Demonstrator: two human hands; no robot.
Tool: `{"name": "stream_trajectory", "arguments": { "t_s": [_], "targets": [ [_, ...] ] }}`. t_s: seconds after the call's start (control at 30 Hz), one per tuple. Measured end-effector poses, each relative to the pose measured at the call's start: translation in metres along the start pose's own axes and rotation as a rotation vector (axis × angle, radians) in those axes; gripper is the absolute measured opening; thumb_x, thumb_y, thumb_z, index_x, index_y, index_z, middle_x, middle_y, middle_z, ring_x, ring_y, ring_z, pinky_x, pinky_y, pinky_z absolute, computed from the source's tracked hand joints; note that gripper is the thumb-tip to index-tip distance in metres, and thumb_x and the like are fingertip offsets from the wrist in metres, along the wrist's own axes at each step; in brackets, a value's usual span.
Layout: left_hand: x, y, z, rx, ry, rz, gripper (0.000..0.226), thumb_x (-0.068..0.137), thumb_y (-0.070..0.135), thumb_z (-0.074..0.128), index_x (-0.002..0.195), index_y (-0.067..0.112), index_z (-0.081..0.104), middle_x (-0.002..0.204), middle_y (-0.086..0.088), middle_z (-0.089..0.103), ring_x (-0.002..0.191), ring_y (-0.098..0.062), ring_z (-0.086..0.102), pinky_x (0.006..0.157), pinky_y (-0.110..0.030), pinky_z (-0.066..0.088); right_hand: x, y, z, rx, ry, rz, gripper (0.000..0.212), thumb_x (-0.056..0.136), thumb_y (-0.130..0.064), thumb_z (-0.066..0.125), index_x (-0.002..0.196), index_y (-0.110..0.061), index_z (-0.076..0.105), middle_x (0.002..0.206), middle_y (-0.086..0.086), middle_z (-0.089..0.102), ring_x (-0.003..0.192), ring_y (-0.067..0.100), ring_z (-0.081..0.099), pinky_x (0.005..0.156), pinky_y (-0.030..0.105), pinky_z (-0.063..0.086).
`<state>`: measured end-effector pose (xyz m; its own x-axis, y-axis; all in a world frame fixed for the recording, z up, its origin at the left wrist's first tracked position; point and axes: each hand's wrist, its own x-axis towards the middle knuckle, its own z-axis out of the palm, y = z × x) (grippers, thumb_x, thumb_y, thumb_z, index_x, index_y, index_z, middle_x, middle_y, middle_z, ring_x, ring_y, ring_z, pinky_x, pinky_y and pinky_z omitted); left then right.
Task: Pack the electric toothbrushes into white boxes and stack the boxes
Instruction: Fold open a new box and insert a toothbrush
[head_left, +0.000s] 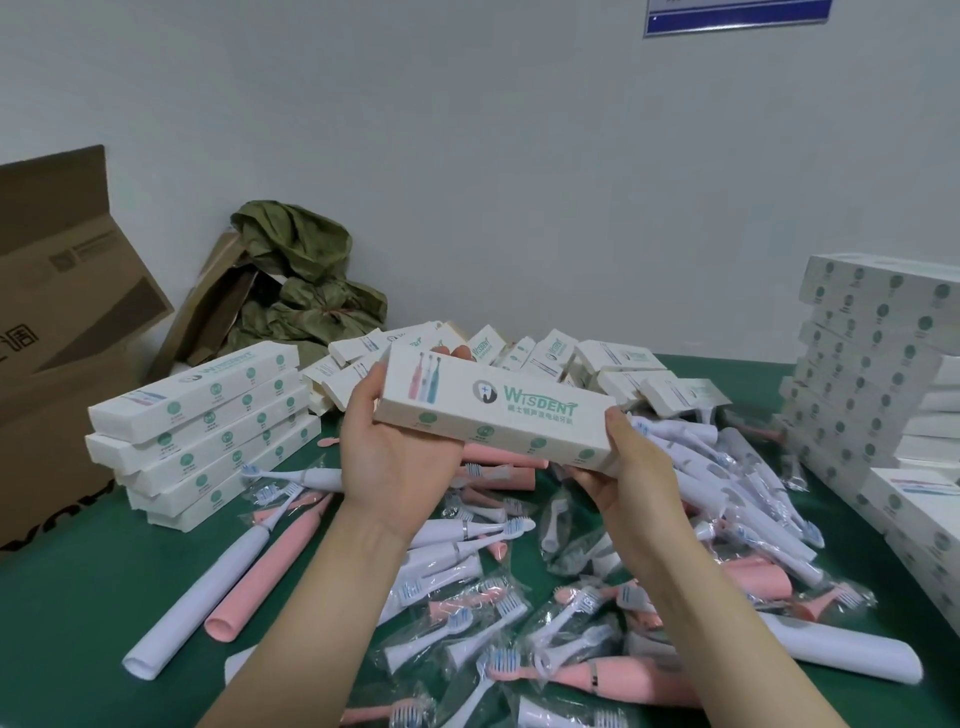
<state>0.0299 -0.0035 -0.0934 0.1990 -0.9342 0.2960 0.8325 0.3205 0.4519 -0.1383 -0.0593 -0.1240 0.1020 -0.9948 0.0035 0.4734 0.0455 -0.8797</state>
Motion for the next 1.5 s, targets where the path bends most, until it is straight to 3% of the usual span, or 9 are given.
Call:
{"name": "stream_trajectory", "arguments": {
  "t_s": [0.13, 0.3, 0.43, 0.57, 0.7, 0.83, 0.97, 1.2, 1.5],
  "targets": [
    [0.001, 0.004, -0.005, -0.027, 0.035, -0.094, 0.049, 0.081, 0.024, 0.05, 0.123, 0.0, 0.06, 0.126, -0.02, 0.06, 0.118, -0.033, 0.056, 0.105, -0.048, 0.037, 0.002, 0.0, -0.004, 0.014, 0.022, -0.024, 0.022, 0.099, -0.027, 0.048, 0.101, -0.01, 0.061, 0.102, 0.009, 0.07, 0.094, 0.022, 0.063, 0.087, 0.039, 0.055],
    [0.004, 0.013, -0.015, 0.079, 0.119, -0.126, 0.045, 0.096, 0.032, 0.041, 0.129, 0.003, 0.051, 0.127, -0.017, 0.06, 0.118, -0.031, 0.058, 0.101, -0.045, 0.043, -0.001, 0.001, -0.003, -0.046, 0.032, -0.05, 0.021, 0.099, -0.027, 0.048, 0.097, -0.011, 0.062, 0.082, 0.0, 0.075, 0.081, 0.014, 0.069, 0.073, 0.03, 0.06],
    [0.007, 0.018, -0.021, 0.854, 0.381, 0.365, 0.027, 0.098, 0.016, 0.047, 0.124, 0.015, 0.054, 0.123, 0.003, 0.061, 0.119, -0.007, 0.054, 0.094, -0.028, 0.048, -0.004, -0.002, -0.001, -0.245, 0.115, -0.223, 0.029, 0.099, -0.034, 0.043, 0.11, -0.016, 0.063, 0.098, -0.005, 0.073, 0.093, 0.011, 0.067, 0.072, 0.025, 0.051],
    [-0.007, 0.001, -0.004, 1.293, -0.074, 0.498, 0.043, 0.083, 0.025, 0.065, 0.122, 0.033, 0.05, 0.13, 0.011, 0.052, 0.127, -0.004, 0.044, 0.102, -0.029, 0.043, -0.01, -0.006, 0.011, -0.266, 0.049, -0.289, 0.033, 0.101, -0.035, 0.039, 0.099, -0.016, 0.066, 0.088, -0.005, 0.072, 0.077, 0.001, 0.067, 0.06, 0.012, 0.047],
    [-0.019, -0.018, 0.027, 1.411, -0.319, 0.492, 0.025, 0.08, 0.039, 0.061, 0.104, 0.036, 0.053, 0.128, 0.022, 0.049, 0.127, -0.003, 0.042, 0.096, -0.039, 0.048, -0.022, -0.013, 0.019, -0.206, -0.142, -0.327, 0.024, 0.1, -0.02, 0.044, 0.095, -0.011, 0.066, 0.091, 0.008, 0.072, 0.088, 0.027, 0.069, 0.072, 0.032, 0.057],
    [-0.017, -0.022, 0.04, 1.576, -0.372, 0.506, 0.008, 0.092, 0.027, 0.057, 0.087, 0.028, 0.064, 0.126, 0.015, 0.05, 0.122, 0.001, 0.042, 0.102, -0.016, 0.031, -0.029, -0.018, 0.02, -0.286, -0.2, -0.43, 0.017, 0.094, -0.013, 0.057, 0.082, -0.025, 0.061, 0.086, 0.011, 0.07, 0.088, 0.032, 0.069, 0.078, 0.042, 0.056],
    [-0.012, -0.021, 0.041, 1.682, -0.355, 0.394, 0.013, 0.086, 0.02, 0.066, 0.085, 0.033, 0.063, 0.122, 0.012, 0.052, 0.122, -0.005, 0.043, 0.105, -0.026, 0.031, -0.031, -0.02, 0.018, -0.227, -0.219, -0.328, 0.002, 0.094, -0.01, 0.057, 0.094, -0.009, 0.055, 0.072, 0.001, 0.071, 0.066, 0.012, 0.069, 0.058, 0.019, 0.052],
    [-0.014, -0.02, 0.024, 1.956, -0.45, 0.353, 0.011, 0.082, 0.029, 0.068, 0.09, 0.031, 0.061, 0.129, 0.009, 0.048, 0.124, -0.014, 0.039, 0.1, -0.027, 0.029, -0.029, -0.007, 0.012, -0.212, -0.092, -0.164, 0.014, 0.096, -0.019, 0.054, 0.1, -0.006, 0.055, 0.084, 0.01, 0.06, 0.073, 0.019, 0.057, 0.072, 0.034, 0.049],
    [-0.012, -0.018, 0.014, 2.104, -0.478, 0.377, 0.031, 0.083, 0.044, 0.048, 0.107, 0.025, 0.057, 0.116, 0.012, 0.042, 0.113, -0.012, 0.037, 0.093, -0.027, 0.034, -0.031, -0.003, 0.014, -0.105, -0.133, -0.126, 0.023, 0.102, -0.019, 0.041, 0.084, -0.015, 0.055, 0.057, -0.014, 0.062, 0.051, 0.001, 0.059, 0.05, 0.016, 0.047]
  ]
}}
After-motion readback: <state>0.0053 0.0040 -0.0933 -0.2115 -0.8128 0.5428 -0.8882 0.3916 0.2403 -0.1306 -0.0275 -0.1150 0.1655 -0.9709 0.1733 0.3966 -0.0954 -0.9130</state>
